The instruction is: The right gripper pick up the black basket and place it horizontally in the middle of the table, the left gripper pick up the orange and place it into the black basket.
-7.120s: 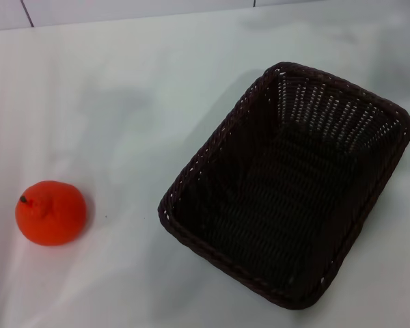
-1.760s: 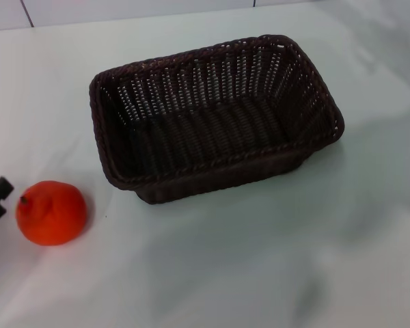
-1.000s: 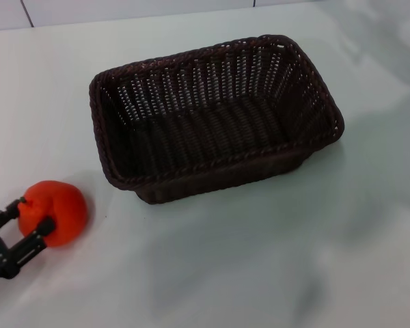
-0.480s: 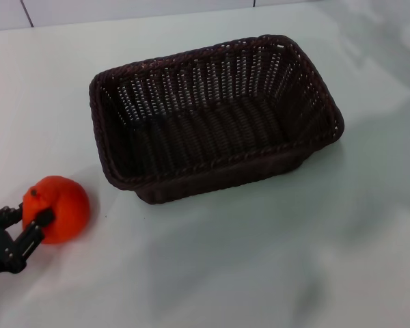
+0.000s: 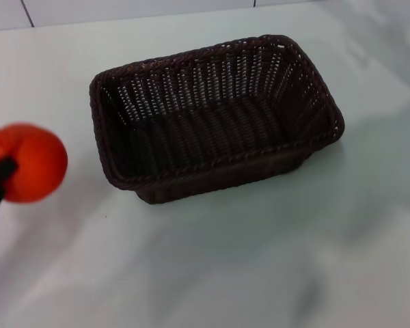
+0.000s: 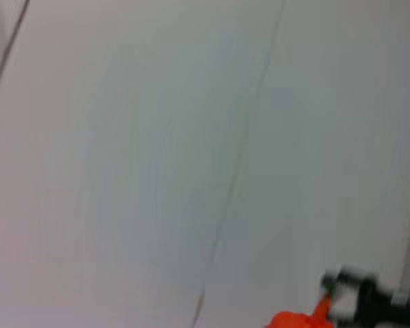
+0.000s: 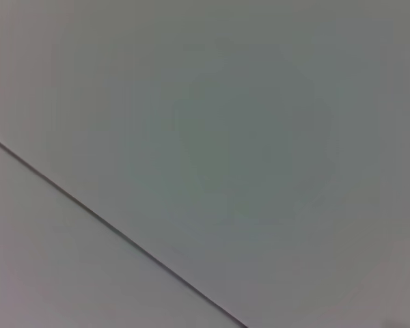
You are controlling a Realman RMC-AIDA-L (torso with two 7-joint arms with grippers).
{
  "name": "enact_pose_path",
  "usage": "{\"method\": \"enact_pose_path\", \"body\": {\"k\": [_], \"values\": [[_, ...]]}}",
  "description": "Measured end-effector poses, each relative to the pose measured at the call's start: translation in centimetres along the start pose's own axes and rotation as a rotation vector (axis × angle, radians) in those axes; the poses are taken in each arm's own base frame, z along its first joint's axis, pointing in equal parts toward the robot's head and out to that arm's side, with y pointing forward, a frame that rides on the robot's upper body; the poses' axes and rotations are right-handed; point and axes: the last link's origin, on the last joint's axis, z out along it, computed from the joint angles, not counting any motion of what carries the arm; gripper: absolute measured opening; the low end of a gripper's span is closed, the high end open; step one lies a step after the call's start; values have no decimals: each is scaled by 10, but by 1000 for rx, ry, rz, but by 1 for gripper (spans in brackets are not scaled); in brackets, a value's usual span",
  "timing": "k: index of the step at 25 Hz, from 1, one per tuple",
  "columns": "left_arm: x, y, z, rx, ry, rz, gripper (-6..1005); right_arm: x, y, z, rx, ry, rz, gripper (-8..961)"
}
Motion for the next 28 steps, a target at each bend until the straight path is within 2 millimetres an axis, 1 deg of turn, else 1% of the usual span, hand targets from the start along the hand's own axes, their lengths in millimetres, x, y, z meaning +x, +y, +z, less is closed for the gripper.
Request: {"method": "enact_pose_path", "body": {"k": [1, 3, 6, 7, 10, 12, 14, 17, 22, 25, 27, 28], "values": [[6, 2, 9, -32, 45, 1, 269, -2, -1, -1, 10, 0, 8, 928], [11, 4, 24, -74, 78, 0, 250, -6, -3, -1, 32, 8, 19, 928], [15, 6, 57, -140, 101, -3, 222, -14, -8, -1, 64, 23, 7, 929], [15, 7, 72, -162, 97, -1, 215, -17, -9, 0, 71, 24, -1, 929], [10, 9, 108, -183, 51, -11, 195, -24, -11, 2, 82, 18, -22, 929], [6, 9, 125, -174, 15, -42, 181, -29, -12, 4, 87, 13, -34, 929], [4, 8, 137, -164, -8, -60, 204, -33, -12, 4, 87, 12, -42, 929], [3, 10, 146, -183, -30, -55, 239, -35, -11, 2, 83, 17, -49, 929], [8, 8, 149, -182, -12, -41, 445, -35, -10, -2, 99, 63, -32, 928], [13, 7, 149, -184, 10, -34, 547, -33, -16, -3, 145, 102, -33, 928], [16, 5, 146, -170, 38, -37, 608, -31, -20, -2, 166, 124, -46, 928], [18, 3, 143, -154, 58, -39, 638, -30, -24, -1, 188, 163, -72, 928]]}}
